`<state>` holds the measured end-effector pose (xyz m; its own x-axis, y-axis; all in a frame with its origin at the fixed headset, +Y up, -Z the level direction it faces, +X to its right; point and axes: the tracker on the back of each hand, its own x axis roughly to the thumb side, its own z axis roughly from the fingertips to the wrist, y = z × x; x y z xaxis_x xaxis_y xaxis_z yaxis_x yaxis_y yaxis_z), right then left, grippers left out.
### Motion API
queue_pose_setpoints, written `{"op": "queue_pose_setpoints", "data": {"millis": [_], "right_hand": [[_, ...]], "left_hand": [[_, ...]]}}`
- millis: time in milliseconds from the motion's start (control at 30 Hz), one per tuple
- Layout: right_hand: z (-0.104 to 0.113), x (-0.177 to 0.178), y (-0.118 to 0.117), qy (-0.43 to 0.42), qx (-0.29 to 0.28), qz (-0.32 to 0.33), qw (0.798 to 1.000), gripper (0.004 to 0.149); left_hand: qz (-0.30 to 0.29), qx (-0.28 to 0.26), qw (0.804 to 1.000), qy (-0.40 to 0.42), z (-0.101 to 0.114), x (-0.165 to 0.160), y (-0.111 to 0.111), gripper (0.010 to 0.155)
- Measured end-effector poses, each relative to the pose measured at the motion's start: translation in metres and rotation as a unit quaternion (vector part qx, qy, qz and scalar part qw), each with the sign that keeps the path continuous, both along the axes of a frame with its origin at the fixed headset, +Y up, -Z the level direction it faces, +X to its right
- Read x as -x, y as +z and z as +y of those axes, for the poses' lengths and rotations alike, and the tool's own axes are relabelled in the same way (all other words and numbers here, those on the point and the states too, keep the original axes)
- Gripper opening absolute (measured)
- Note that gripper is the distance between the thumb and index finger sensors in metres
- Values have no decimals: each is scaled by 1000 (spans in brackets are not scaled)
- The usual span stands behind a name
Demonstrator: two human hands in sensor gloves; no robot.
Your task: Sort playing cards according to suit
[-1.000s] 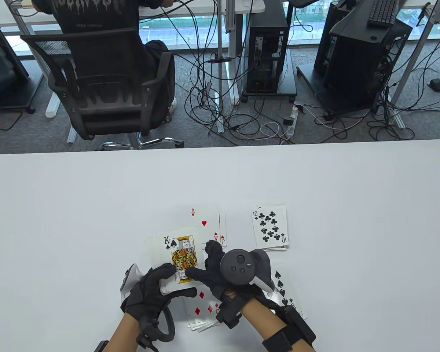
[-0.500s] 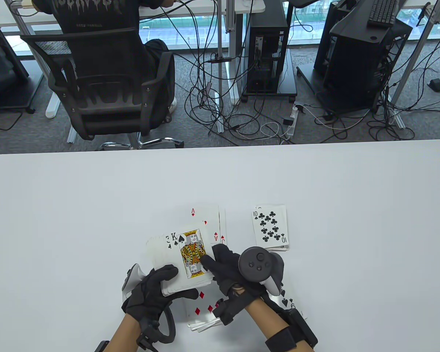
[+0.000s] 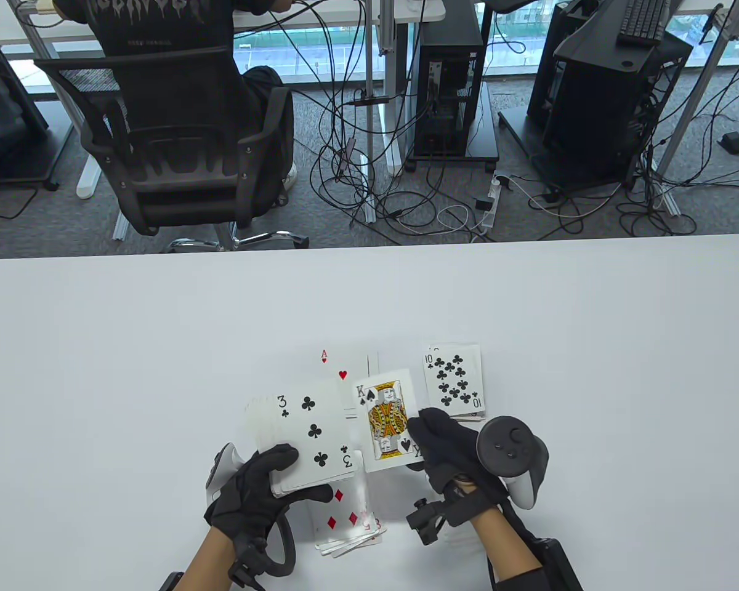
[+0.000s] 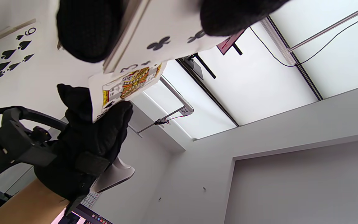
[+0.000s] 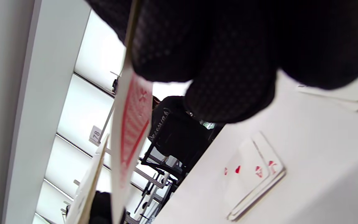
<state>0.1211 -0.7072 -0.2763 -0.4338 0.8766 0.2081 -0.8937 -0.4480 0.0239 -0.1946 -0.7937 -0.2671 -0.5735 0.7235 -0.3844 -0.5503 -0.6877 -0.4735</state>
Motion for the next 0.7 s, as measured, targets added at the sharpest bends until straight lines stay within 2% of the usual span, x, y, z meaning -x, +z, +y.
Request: {"op": "queue_pose_setpoints", "data": {"millis": [100, 233, 333, 467, 567, 700], "right_hand": [[-4, -20, 3, 76, 47, -4, 996, 40], [-18, -42, 12, 227, 119, -8, 967, 41], [-30, -49, 18, 295, 151, -22, 943, 42], [-45, -49, 23, 375, 161, -20, 913, 45], [-57, -42, 25, 443, 169, -11, 881, 47], [-61, -32, 26, 509, 151, -2, 847, 48]], "left_hand": [[2, 0, 1000, 0, 0, 0, 0, 55], [2, 3, 1000, -2, -1, 0, 0, 55], [2, 6, 1000, -3, -1, 0, 0, 55], [5, 7, 1000, -4, -1, 0, 1, 55], [8, 9, 1000, -4, -1, 0, 1, 55], [11, 10, 1000, -5, -1, 1, 1, 55]]}}
